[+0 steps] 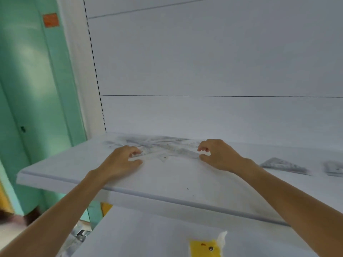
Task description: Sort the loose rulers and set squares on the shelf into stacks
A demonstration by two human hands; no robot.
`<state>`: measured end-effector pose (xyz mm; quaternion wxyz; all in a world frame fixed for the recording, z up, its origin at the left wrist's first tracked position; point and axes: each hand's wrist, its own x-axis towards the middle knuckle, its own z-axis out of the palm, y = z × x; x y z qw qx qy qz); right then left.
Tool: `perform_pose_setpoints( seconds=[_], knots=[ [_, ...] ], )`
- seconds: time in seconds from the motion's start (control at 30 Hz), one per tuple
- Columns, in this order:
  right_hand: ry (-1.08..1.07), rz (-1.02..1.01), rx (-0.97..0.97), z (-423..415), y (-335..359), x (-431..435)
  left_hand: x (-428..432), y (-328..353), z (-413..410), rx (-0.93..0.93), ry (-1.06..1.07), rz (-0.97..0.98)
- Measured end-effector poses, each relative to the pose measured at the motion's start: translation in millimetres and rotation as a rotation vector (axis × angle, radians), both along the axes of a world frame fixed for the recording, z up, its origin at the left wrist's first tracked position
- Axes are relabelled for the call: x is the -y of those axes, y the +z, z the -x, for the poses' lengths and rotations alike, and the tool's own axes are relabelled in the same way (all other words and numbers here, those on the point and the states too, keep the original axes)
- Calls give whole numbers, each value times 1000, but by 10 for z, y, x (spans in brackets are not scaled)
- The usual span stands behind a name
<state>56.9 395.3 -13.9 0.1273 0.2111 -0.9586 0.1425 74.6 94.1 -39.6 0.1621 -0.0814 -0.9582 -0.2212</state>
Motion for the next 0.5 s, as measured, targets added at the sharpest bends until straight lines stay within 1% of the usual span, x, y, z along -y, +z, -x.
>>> perform_pose_setpoints(
  seconds=[0.07, 0.17, 0.23, 0.4, 0.5],
  knots=[
    [-46, -24, 36, 123, -8, 179, 183, -20, 16, 35, 13, 46],
    [-124, -88, 139, 271, -91, 376, 285, -58, 31, 32, -21, 14],
    [-172, -139, 141, 342, -157, 461, 302, -58, 49, 24, -64, 10],
    [-237, -248, -40, 392, -204, 573, 368, -64, 121, -42, -121, -29],
    [-249, -441, -152, 336, -235, 656, 383, -43, 139, -78, -122, -7]
  ],
)
